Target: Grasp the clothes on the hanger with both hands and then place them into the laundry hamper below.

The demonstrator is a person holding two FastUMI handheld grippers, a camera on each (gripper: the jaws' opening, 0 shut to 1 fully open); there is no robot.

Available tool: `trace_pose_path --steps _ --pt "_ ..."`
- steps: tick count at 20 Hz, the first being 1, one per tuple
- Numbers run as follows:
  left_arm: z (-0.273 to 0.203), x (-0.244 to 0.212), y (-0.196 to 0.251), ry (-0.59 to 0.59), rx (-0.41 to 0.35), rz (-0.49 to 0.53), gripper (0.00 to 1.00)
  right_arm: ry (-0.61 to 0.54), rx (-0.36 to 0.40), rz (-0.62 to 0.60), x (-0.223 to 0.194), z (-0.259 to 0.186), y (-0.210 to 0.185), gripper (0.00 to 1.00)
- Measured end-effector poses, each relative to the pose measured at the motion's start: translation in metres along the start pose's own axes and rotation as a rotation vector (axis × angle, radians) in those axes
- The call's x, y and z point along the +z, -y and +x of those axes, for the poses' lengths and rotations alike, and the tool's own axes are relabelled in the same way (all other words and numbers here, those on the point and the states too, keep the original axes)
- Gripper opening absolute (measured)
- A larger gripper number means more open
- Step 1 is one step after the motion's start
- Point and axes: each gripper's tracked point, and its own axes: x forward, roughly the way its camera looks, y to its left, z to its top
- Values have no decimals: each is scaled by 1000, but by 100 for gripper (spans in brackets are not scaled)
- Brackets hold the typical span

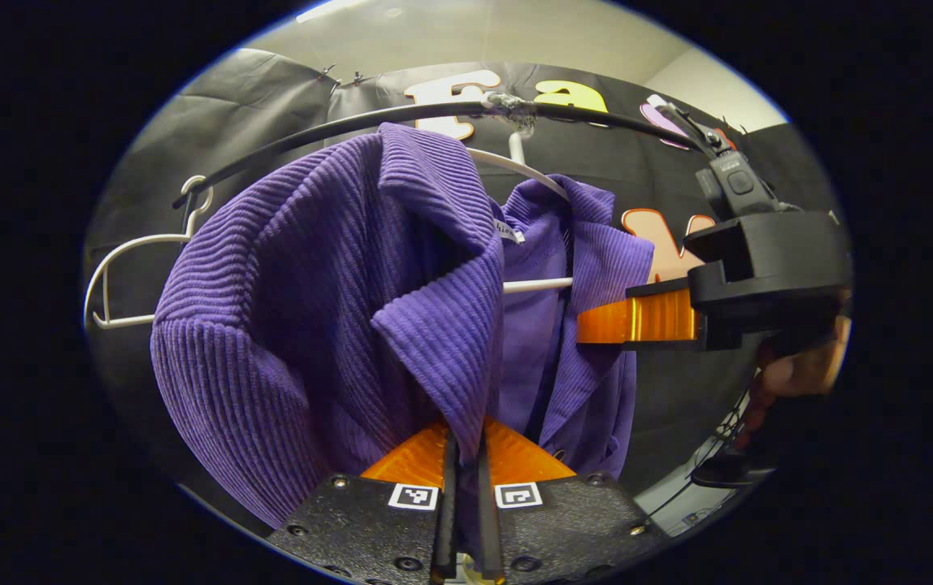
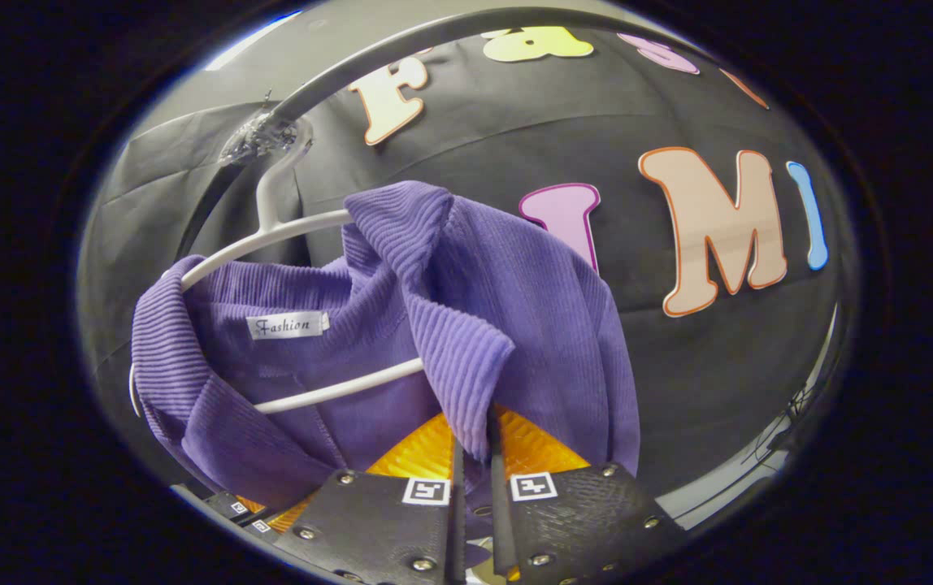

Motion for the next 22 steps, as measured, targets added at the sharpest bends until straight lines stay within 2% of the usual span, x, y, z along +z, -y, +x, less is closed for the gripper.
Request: trace_pose_path --steps 1,2,3,4,5,6,9,11,13,14,17,21,22 --pt "-4 0 3 -4 -13 -1 5 1 12 -23 -2 1 -4 24" --pt "-7 4 9 14 -52 -26 5 -4 -2 -37 -3 -28 -1 13" --pt "-12 9 13 30 -79 -41 2 -12 39 5 -1 -13 -15 7" --pt "-16 17 9 44 -79 -42 4 -30 100 63 -3 -12 -28 0" --pt "-20 22 6 45 -72 -34 2 -34 85 87 -3 -10 -24 0" --pt "-25 18 2 1 -64 -31 4 -36 79 98 -2 -10 -22 1" --pt "-42 18 3 -60 -103 -56 1 17 54 146 10 -19 -19 1" --pt "-60 30 -1 -35 -119 -38 1 77 32 118 24 -31 -15 1" --pt "-78 46 -5 -11 -136 -26 0 90 19 83 26 -36 -21 3" --pt "-84 49 -5 -13 -149 -24 1 95 21 77 29 -39 -25 0" --pt "-106 64 -5 -18 -179 -37 1 138 8 42 45 -51 -21 0" --pt "-130 97 -26 8 -177 -47 0 195 -20 34 74 -71 -16 0" --pt "-133 103 -33 5 -173 -44 0 207 -30 37 80 -73 -13 3"
